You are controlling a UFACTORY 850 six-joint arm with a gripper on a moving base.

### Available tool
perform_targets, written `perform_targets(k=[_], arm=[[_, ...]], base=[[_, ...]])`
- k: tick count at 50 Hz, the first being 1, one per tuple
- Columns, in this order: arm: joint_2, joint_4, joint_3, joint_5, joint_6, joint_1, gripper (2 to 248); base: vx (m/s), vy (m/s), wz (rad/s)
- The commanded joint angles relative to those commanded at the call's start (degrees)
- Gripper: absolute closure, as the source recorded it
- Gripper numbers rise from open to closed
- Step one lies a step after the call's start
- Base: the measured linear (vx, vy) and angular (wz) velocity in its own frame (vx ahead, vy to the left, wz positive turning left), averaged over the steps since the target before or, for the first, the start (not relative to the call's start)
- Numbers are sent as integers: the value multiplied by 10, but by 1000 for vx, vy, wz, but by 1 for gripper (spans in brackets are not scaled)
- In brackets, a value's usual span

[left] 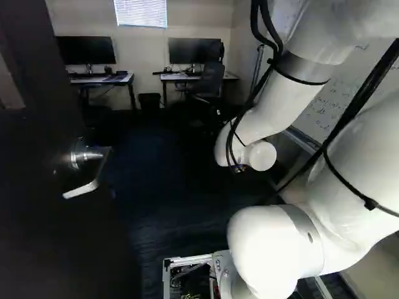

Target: Open the door and move inside

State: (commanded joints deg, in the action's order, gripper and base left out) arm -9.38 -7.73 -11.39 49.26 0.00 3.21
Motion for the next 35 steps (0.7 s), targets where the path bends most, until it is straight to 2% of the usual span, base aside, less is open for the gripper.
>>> perform_targets(k=[35], arm=[[0,0,0,0,0,0,3]], base=[[225,5,-11]])
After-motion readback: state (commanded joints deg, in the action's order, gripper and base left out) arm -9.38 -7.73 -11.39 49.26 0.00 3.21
